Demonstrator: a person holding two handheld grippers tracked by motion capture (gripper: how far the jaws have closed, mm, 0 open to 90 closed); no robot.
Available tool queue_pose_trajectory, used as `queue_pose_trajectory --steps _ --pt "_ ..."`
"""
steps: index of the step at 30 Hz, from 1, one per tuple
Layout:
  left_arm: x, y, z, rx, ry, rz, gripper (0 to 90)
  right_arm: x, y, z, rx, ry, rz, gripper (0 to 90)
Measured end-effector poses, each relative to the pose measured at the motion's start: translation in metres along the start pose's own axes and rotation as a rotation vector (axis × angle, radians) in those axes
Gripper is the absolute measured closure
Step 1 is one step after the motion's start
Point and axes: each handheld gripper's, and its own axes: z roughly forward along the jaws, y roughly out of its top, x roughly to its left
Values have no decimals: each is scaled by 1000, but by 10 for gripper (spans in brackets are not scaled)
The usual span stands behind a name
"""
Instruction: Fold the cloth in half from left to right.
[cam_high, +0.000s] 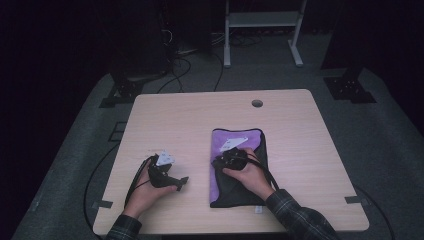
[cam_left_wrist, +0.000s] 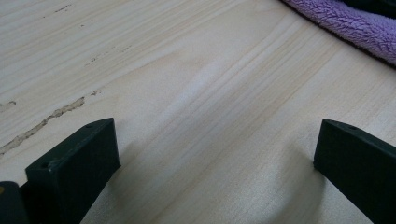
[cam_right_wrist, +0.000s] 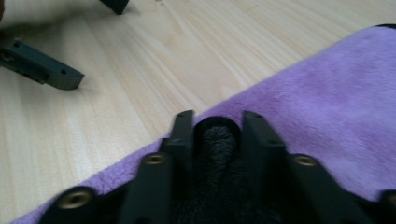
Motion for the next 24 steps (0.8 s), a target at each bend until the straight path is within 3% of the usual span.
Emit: queue_pose_trajectory --steps 4,11,24 --pt "0 0 0 0 0 0 0 -1 -1 -5 -16 18 -1 793" --pt "0 0 0 2 0 2 0 0 -1 -20 -55 41 6 802" --pt "0 0 0 2 0 2 0 5 -25 -79 -120 19 25 803"
